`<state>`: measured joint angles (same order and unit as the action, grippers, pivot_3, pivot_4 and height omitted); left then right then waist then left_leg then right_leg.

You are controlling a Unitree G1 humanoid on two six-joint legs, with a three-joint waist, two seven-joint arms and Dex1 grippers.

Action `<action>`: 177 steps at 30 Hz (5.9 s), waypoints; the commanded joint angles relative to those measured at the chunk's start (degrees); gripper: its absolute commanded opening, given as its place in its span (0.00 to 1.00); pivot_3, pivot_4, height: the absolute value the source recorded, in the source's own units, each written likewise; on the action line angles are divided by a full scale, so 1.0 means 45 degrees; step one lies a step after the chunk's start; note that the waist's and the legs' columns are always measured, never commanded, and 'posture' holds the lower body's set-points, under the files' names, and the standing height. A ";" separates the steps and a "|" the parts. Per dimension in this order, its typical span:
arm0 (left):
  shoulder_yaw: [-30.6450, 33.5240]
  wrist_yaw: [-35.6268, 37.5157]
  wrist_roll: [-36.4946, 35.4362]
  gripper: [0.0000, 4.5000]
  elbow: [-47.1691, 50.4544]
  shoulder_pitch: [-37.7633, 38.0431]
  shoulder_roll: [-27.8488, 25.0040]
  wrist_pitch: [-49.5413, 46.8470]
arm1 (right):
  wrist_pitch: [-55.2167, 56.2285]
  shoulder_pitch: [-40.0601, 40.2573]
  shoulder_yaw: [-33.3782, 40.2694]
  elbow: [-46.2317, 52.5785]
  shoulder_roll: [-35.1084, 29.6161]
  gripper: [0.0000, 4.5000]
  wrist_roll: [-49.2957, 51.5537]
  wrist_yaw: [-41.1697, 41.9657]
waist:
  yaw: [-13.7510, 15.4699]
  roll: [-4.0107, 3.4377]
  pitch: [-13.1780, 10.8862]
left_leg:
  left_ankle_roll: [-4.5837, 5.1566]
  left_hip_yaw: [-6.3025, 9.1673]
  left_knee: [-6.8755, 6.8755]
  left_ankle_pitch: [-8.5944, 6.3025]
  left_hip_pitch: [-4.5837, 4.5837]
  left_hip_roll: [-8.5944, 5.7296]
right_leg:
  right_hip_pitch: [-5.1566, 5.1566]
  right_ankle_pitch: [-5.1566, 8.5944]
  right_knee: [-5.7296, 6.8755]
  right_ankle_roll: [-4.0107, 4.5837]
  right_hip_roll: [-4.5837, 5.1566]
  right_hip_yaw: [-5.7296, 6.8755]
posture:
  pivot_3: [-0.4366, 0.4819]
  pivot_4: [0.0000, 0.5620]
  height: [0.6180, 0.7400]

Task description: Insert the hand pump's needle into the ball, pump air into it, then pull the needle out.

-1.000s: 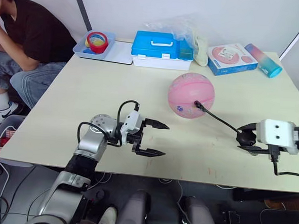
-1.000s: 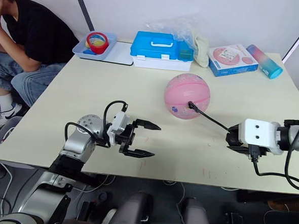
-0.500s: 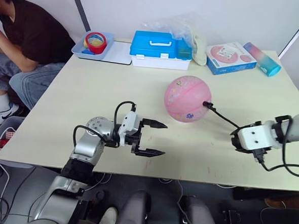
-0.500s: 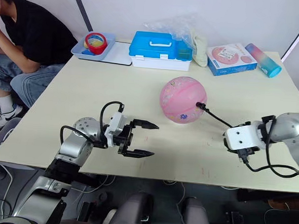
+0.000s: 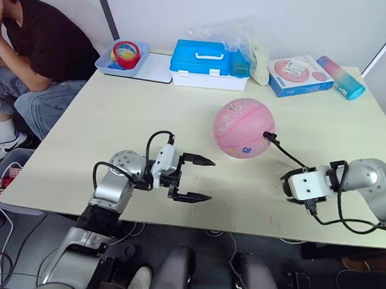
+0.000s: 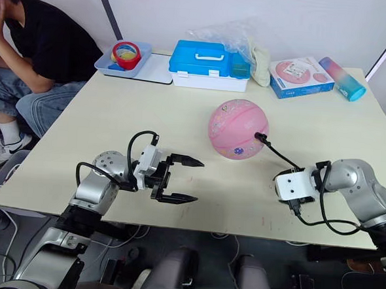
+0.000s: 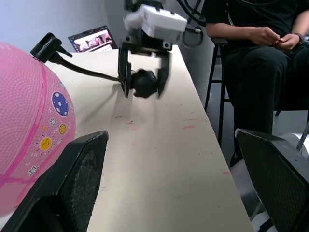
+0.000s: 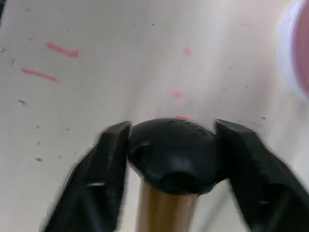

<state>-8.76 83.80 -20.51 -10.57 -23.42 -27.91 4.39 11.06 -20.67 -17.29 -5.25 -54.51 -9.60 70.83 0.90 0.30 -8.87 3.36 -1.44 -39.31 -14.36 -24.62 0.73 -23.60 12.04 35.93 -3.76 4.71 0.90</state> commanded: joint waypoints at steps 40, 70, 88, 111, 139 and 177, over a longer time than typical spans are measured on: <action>0.0261 -0.7729 0.2212 1.00 -0.3054 -0.6057 0.3152 -0.2987 | -0.3927 1.0429 0.8659 0.9654 0.5609 0.98 0.9146 -0.6131 | -0.0002 0.0013 -0.0007 | 0.0001 0.0016 -0.0007 0.0001 0.0056 -0.0001 | 0.0047 -0.0017 0.0025 -0.0040 -0.0049 -0.0067 | 0.48 0.27 1.00; 0.0227 -0.8272 0.3674 1.00 -0.9205 -0.7260 0.4721 0.0341 | -0.8990 0.1402 0.5108 0.4564 0.2669 0.98 0.7722 -0.6968 | 0.0106 0.0037 0.0000 | 0.0009 0.0023 -0.0014 0.0005 0.0151 -0.0028 | 0.0147 -0.0006 0.0021 -0.0017 -0.0045 -0.0093 | 0.48 0.27 1.00; 0.0260 -0.8386 0.3755 1.00 -0.9454 -0.7201 0.4814 0.0651 | -0.9951 -0.1961 0.3450 0.1848 0.3288 0.71 0.6798 -0.5678 | 0.0170 0.0039 0.0001 | 0.0012 0.0037 -0.0012 0.0006 0.0158 -0.0037 | 0.0177 -0.0011 0.0002 -0.0022 -0.0042 -0.0088 | 0.48 0.27 1.00; -0.0117 -0.9172 0.4560 1.00 -1.1023 -0.6643 0.5077 0.1381 | -1.1119 -0.1855 0.4296 0.3465 0.2340 0.01 0.6879 -0.5282 | 0.0353 0.0038 0.0002 | 0.0012 0.0050 -0.0010 0.0005 0.0154 -0.0036 | 0.0180 -0.0007 -0.0011 -0.0022 -0.0019 -0.0073 | 0.48 0.27 1.00; -0.0276 -0.9433 0.4752 1.00 -1.1804 -0.6607 0.5272 0.1545 | -1.1241 -0.0945 0.5818 0.4504 0.1848 0.01 0.7670 -0.5527 | 0.0641 0.0038 0.0001 | 0.0033 0.0095 -0.0003 -0.0008 0.0112 -0.0078 | 0.0183 0.0025 -0.0031 -0.0068 0.0048 -0.0027 | 0.48 0.27 1.00; -0.0508 -0.9563 0.4821 1.00 -1.2122 -0.6521 0.5370 0.1610 | -1.1274 -0.0737 0.6195 0.4484 0.0833 0.01 0.8289 -0.5725 | 0.0676 0.0037 0.0002 | 0.0033 0.0219 -0.0011 -0.0008 0.0014 -0.0098 | 0.0176 0.0028 -0.0071 -0.0070 0.0069 0.0107 | 0.48 0.27 1.00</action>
<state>-8.53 43.10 -4.32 -56.98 -56.91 -2.19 15.38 -41.26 -22.92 2.05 10.49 -48.09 26.53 45.01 3.94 0.47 -8.86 3.51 -0.42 -39.36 -14.40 -24.57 0.28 -22.81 12.16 35.60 -4.08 5.03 1.42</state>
